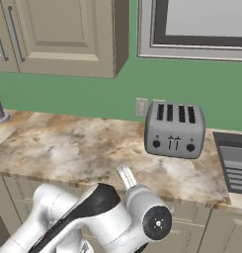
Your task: Take the pizza cutter from the drawer on the right and place it on the dining counter for cutting.
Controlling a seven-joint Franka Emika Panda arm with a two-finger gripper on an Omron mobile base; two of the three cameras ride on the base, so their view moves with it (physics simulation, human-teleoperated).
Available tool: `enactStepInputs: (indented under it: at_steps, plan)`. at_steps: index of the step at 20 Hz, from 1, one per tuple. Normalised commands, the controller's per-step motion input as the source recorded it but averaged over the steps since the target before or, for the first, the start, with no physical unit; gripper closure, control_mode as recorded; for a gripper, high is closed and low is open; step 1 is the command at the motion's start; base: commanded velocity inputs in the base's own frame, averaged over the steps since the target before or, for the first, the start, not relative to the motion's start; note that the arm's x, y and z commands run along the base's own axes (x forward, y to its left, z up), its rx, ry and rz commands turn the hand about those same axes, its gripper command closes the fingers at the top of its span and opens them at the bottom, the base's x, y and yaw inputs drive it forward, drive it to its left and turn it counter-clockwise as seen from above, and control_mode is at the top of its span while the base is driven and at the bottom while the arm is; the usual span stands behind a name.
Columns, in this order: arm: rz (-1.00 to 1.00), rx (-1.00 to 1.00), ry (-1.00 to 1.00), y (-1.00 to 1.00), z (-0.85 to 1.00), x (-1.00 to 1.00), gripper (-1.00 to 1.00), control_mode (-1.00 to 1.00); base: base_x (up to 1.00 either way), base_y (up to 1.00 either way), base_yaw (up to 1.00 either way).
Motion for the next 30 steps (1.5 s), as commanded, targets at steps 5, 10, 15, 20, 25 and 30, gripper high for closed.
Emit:
enactStepInputs:
  at_steps: [5, 10, 15, 20, 25, 30]
  plan:
    - [-0.12, 0.27, -0.05, -0.44, -0.45, -0.19, -1.00, -1.00, 0.00, 0.00, 0.00]
    - [-0.12, 0.27, -0.06, -0.33, -0.45, -0.06, -1.00, -1.00, 0.00, 0.00, 0.00]
    - [-0.05, 0.27, -0.10, -0.15, -0.42, 0.00, -1.00, -1.00, 0.00, 0.00, 0.00]
    - [-0.02, 0.18, -0.12, -0.01, -0.45, 0.01, -1.00, -1.00, 0.00, 0.00, 0.00]
    - [0.00, 0.03, -0.07, 0.00, -0.31, 0.17, -1.00, -1.00, 0.00, 0.00, 0.00]
    - [0.00, 0.00, -0.03, 0.00, -0.36, 0.32, -1.00, -1.00, 0.00, 0.00, 0.00]
